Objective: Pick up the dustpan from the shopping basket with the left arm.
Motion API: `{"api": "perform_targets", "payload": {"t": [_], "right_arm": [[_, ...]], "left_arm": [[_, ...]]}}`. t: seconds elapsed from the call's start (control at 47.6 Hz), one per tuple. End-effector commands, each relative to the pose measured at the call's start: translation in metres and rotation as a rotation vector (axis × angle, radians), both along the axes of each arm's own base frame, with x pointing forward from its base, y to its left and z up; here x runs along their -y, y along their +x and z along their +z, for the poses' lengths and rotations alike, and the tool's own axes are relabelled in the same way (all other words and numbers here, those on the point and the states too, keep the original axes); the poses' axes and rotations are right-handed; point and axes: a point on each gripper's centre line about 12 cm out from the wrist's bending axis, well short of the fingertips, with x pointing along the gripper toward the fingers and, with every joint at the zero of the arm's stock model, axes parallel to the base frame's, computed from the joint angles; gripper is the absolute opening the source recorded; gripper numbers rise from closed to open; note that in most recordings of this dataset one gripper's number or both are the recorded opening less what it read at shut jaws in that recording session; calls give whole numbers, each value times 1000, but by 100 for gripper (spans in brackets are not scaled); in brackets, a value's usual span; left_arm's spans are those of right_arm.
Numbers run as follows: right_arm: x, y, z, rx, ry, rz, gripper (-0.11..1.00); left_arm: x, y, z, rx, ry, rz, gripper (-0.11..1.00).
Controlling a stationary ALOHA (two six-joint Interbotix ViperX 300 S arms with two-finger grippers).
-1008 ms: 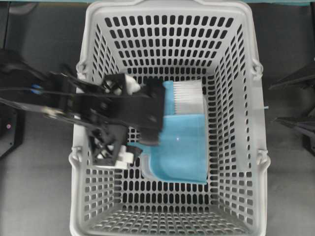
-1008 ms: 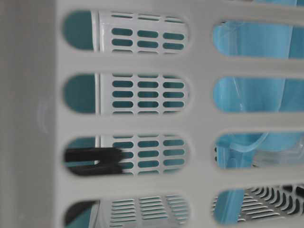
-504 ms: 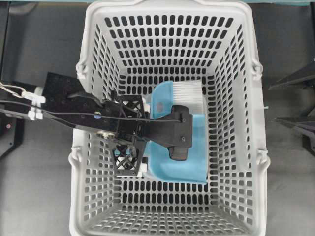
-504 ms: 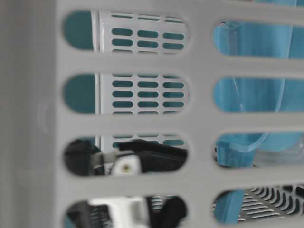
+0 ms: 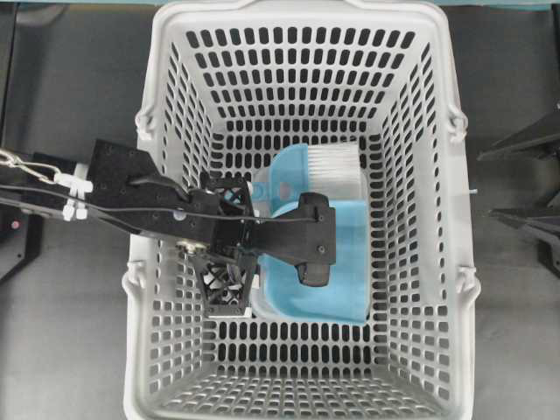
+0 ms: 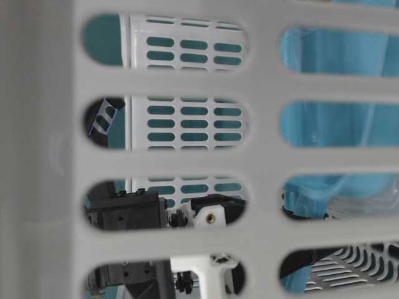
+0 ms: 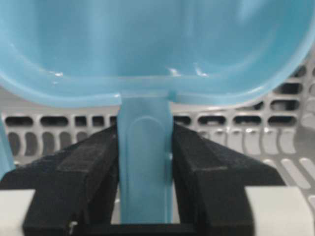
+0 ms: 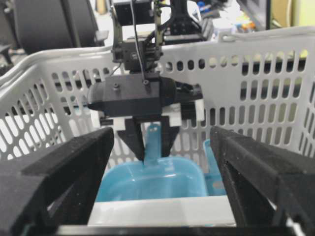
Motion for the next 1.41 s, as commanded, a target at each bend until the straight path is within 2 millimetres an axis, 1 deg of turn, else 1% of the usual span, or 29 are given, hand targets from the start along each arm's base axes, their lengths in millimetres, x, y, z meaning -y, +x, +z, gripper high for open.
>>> {"api": "perform_targets", "payload": {"t": [0.0,0.084,0.21,0.399,0.525,0.546,0.651,0.714,0.861,1.155,1.386], "right_arm": [[0,2,1,-2,4,1,76],[0,2,1,-2,8,1,76],[0,2,0,-5,7,1,76],[-1,2,-2,-14,7,4,75],[-1,2,-4,-19,7,4,75],[-1,2,-4,-19,8,4,75],[-1,2,-3,-17,8,4,75],[0,2,-3,-17,13,1,75],[-1,2,-5,-21,27,3,75],[0,2,-5,-23,30,0,75],[0,2,-5,-23,30,0,75]], "left_arm": [[1,1,17,47,-6,-2,28],[1,1,28,76,-11,5,28],[0,-1,54,141,-22,10,28],[-1,-9,109,283,-42,11,28],[-2,-18,142,365,-52,7,28],[-3,-21,150,381,-55,6,28],[-5,-29,167,406,-57,10,28],[-6,-33,171,400,-56,10,28],[-7,-36,169,364,-50,15,28],[-9,-37,170,350,-47,22,28],[-9,-33,171,338,-45,25,28]]}}
